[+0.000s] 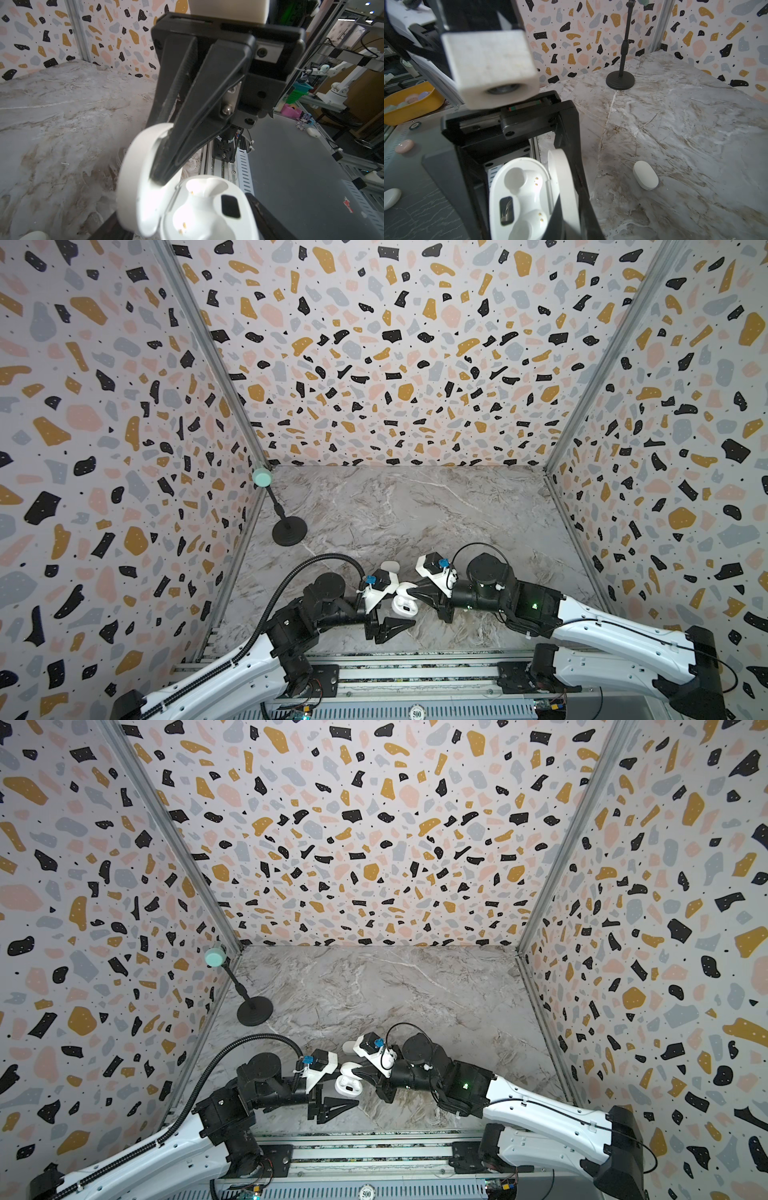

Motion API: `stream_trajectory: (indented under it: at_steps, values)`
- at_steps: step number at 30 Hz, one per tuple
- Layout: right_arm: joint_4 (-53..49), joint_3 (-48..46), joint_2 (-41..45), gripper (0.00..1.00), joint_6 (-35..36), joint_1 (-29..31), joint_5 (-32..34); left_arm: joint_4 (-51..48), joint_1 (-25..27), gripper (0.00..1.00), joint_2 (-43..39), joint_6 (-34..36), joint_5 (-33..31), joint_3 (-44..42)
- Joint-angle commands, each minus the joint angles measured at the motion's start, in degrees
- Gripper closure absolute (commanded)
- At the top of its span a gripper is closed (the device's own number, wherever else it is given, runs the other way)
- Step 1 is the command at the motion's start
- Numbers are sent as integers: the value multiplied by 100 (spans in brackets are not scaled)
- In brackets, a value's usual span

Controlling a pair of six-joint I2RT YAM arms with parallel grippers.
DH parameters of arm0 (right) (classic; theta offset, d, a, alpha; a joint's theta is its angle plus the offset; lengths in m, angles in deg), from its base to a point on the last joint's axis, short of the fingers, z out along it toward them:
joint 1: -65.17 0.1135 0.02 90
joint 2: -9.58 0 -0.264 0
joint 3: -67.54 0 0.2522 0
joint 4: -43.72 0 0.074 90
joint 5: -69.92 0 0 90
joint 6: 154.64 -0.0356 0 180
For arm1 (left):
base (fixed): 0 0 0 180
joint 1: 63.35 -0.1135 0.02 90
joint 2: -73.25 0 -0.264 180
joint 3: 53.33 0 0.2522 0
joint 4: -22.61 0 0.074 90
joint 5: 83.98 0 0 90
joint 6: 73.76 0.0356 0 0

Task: Insert the wireless bluetooth earbuds into the charging case
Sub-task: 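Close the right gripper on the opened case held by the left gripper, then carry the open case forward with the right gripper while the left gripper withdraws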

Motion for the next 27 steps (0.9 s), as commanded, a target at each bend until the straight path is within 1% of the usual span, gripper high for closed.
stream_trajectory:
  at_steps: [1, 4, 6, 8, 11, 13, 15, 16, 17, 18, 21, 24, 27]
  values:
    - [14, 304, 131, 100, 83, -35, 285, 354, 7, 10, -92, -60, -85, -53]
    - [-160, 430, 91, 100, 244, -178, 423, 374, 15, 0, -226, -74, -213, -86]
    - [-252, 464, 73, 100, 355, -401, 414, 354, 11, 0, -371, -24, -388, -99]
    - [-239, 424, 62, 100, 536, -662, 466, 287, 10, 0, -604, 77, -701, -100]
    - [-282, 383, -17, 100, 783, -978, 1087, 290, 12, 0, -1111, 172, -1251, -177]
    - [-412, 392, -143, 100, 1081, -1228, 948, 366, 10, 0, -1448, 168, -1767, -292]
    - [-496, 433, -323, 100, 1346, -1373, 1100, 368, 14, 0, -1790, 218, -2422, -350]
    - [-558, 456, -408, 100, 1468, -1461, 1076, 362, 11, 0, -1926, 220, -2815, -368]
    - [-663, 495, -524, 100, 1662, -1578, 868, 354, 15, 0, -2075, 227, -3276, -391]
    - [-697, 500, -647, 100, 1847, -1670, 813, 336, 11, 0, -2201, 233, -3755, -411]
    - [-812, 562, -1014, 100, 2379, -1740, 1012, 300, 8, 0, -2455, 226, -5118, -466]
    - [-784, 606, -1412, 100, 2836, -1826, 1202, 191, 5, 0, -2476, 206, -6125, -462]
    - [-651, 709, -1829, 100, 3167, -1972, 1246, 80, 1, 0, -2376, 185, -6824, -431]
